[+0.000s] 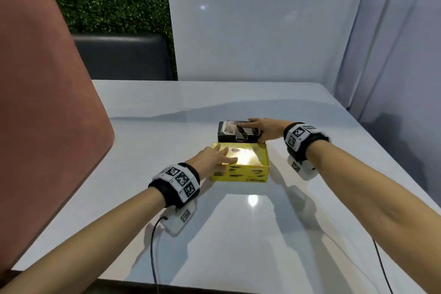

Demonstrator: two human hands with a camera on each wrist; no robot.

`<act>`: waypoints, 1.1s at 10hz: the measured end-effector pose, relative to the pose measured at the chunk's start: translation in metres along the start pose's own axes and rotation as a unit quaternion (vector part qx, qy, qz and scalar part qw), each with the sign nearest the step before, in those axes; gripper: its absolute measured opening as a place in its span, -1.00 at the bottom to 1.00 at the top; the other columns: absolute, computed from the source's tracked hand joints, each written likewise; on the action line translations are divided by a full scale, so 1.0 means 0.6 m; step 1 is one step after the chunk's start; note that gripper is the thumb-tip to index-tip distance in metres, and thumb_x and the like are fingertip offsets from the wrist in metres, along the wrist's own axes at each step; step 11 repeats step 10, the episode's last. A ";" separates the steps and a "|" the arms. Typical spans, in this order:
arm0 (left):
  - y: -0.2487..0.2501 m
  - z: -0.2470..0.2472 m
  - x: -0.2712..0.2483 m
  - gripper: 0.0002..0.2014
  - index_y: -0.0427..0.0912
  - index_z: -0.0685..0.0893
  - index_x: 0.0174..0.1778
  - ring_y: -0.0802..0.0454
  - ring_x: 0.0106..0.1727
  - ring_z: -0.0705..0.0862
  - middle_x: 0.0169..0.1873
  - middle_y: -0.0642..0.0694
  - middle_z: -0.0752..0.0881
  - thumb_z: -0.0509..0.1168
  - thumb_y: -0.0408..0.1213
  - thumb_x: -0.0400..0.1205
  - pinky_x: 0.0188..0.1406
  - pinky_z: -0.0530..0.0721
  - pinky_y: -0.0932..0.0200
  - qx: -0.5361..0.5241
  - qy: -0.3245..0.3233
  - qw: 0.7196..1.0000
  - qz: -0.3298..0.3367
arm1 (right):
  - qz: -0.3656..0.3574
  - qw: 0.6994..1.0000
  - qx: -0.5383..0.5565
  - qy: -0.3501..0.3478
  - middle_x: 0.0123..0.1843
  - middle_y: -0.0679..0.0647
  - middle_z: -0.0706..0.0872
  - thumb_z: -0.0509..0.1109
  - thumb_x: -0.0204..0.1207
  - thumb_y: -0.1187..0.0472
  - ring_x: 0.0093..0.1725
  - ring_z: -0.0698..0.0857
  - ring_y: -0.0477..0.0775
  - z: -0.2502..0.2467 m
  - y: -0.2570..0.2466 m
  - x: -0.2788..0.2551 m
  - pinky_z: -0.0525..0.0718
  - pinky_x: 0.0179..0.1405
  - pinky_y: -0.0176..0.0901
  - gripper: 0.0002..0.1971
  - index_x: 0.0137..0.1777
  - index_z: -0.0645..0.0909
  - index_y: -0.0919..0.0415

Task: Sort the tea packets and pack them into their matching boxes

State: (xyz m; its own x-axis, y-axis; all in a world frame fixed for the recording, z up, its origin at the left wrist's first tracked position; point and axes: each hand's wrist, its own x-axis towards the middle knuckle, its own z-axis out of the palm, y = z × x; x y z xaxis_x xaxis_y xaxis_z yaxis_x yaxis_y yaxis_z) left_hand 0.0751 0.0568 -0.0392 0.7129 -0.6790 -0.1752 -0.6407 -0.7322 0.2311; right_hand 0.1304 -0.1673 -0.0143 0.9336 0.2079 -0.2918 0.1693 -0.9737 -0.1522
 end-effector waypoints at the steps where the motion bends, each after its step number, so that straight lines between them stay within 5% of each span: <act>1: 0.017 0.005 0.018 -0.53 0.02 0.34 0.54 -0.12 0.66 0.02 0.62 -0.13 0.16 0.15 -0.34 0.70 0.61 0.06 0.03 0.019 -0.006 1.000 0.009 | -0.008 1.000 0.017 -0.009 0.67 0.13 0.08 0.30 0.47 0.40 0.55 0.30 0.27 0.000 0.011 -0.017 0.28 0.50 0.10 -0.20 0.62 0.09 -0.17; 6: 0.020 0.006 0.029 -0.53 0.10 0.31 0.55 -0.18 0.65 0.07 0.63 -0.10 0.16 0.14 -0.26 0.71 0.58 0.17 -0.07 0.070 -0.019 0.997 -0.019 | -0.025 0.999 0.028 -0.016 0.68 0.07 0.07 0.43 0.43 0.28 0.59 0.21 0.24 0.008 0.002 -0.017 0.26 0.54 0.20 -0.20 0.58 0.17 -0.25; 11: 0.013 -0.002 0.021 -0.50 0.10 0.33 0.54 -0.11 0.65 0.09 0.62 -0.10 0.21 0.22 -0.21 0.67 0.55 0.23 -0.06 0.034 0.027 0.999 0.001 | -0.047 0.998 0.027 -0.011 0.71 0.07 -0.18 0.42 0.47 0.24 0.67 -0.22 0.19 -0.003 0.011 -0.030 -0.09 0.55 0.43 -0.15 0.62 0.01 -0.22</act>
